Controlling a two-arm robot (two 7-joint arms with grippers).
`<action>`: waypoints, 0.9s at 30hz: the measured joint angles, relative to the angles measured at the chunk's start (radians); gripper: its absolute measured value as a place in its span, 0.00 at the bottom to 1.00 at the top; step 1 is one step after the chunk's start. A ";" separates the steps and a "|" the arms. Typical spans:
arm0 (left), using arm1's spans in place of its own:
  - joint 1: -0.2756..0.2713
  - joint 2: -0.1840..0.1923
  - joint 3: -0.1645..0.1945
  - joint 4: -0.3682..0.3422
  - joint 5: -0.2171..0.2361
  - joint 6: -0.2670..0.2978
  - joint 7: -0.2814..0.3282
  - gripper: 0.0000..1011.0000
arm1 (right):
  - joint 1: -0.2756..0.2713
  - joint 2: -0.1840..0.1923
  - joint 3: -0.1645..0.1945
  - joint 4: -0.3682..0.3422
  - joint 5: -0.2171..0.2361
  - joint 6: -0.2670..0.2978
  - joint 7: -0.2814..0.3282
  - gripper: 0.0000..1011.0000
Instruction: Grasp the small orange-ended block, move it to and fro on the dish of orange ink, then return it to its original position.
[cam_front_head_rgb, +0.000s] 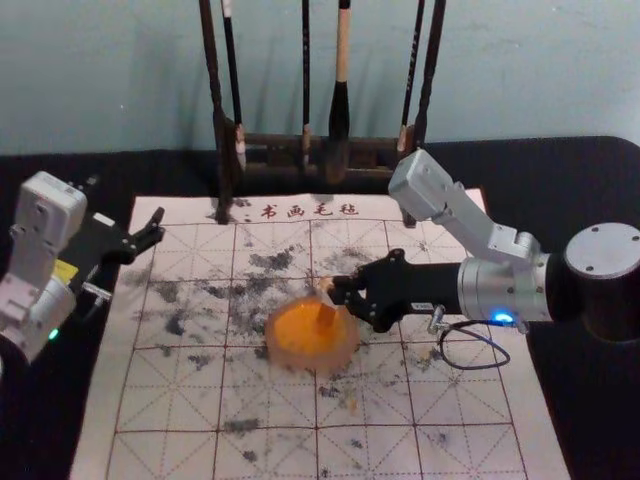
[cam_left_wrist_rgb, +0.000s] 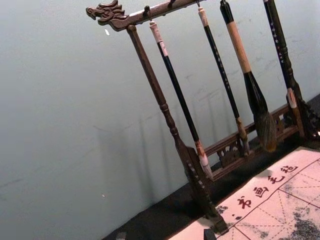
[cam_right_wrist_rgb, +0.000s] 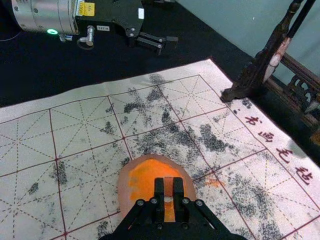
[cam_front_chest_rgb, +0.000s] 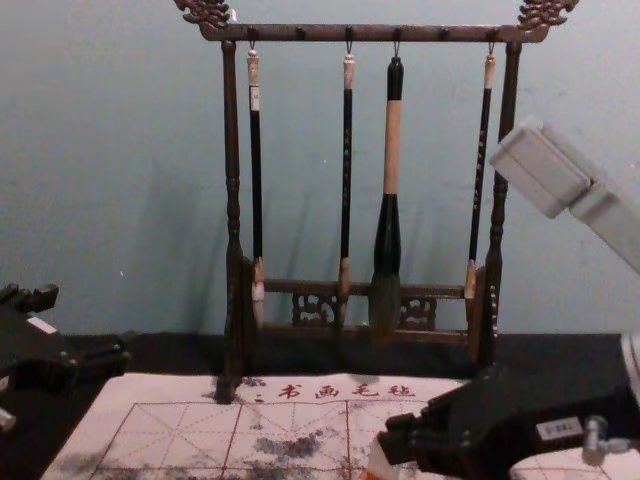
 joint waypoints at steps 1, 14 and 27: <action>0.000 0.000 0.000 0.000 0.000 0.000 0.000 0.99 | -0.001 0.001 0.000 -0.002 0.001 0.000 0.000 0.10; 0.000 0.000 0.000 0.000 0.000 0.000 0.000 0.99 | -0.016 0.016 -0.001 -0.034 0.010 -0.002 0.009 0.10; 0.000 0.000 0.000 0.000 0.000 0.000 0.000 0.99 | -0.021 0.014 -0.016 -0.050 0.013 0.002 0.008 0.10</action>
